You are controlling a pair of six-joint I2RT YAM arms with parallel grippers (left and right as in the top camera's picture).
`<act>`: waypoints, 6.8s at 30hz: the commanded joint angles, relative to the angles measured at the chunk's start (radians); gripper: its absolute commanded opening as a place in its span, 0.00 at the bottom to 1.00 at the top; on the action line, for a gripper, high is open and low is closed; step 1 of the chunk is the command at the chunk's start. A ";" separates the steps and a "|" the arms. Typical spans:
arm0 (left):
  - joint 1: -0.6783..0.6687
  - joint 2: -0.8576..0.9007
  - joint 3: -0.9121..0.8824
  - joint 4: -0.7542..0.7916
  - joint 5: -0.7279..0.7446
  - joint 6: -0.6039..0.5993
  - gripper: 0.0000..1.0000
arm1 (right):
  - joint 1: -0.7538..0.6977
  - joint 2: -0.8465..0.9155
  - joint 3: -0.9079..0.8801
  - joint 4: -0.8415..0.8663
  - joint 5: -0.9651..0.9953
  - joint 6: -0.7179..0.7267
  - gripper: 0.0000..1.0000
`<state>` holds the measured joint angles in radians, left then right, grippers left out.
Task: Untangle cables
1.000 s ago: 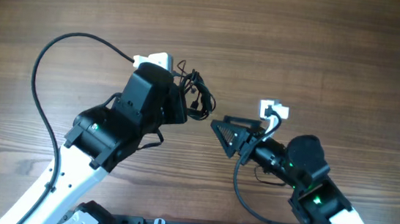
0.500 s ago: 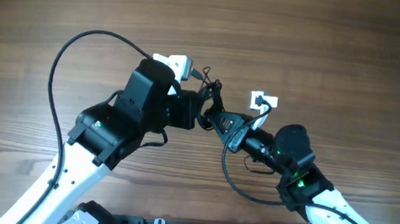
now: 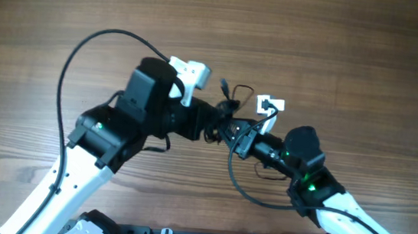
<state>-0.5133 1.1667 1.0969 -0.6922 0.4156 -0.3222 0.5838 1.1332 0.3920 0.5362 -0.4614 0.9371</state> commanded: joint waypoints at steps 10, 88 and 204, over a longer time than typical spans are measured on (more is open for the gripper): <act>0.238 -0.001 0.016 0.005 0.352 0.053 0.04 | -0.169 -0.254 0.003 -0.312 -0.270 -0.375 0.82; 0.170 0.135 0.015 -0.017 0.372 0.317 0.74 | -0.181 -0.039 0.003 -0.011 -0.295 0.373 0.06; -0.040 0.139 0.015 0.253 0.436 0.097 0.04 | -0.066 0.030 0.003 0.053 -0.011 0.266 0.11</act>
<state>-0.5301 1.3190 1.0946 -0.5152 0.7235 -0.2035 0.5079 1.1473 0.3946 0.6098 -0.4351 1.2037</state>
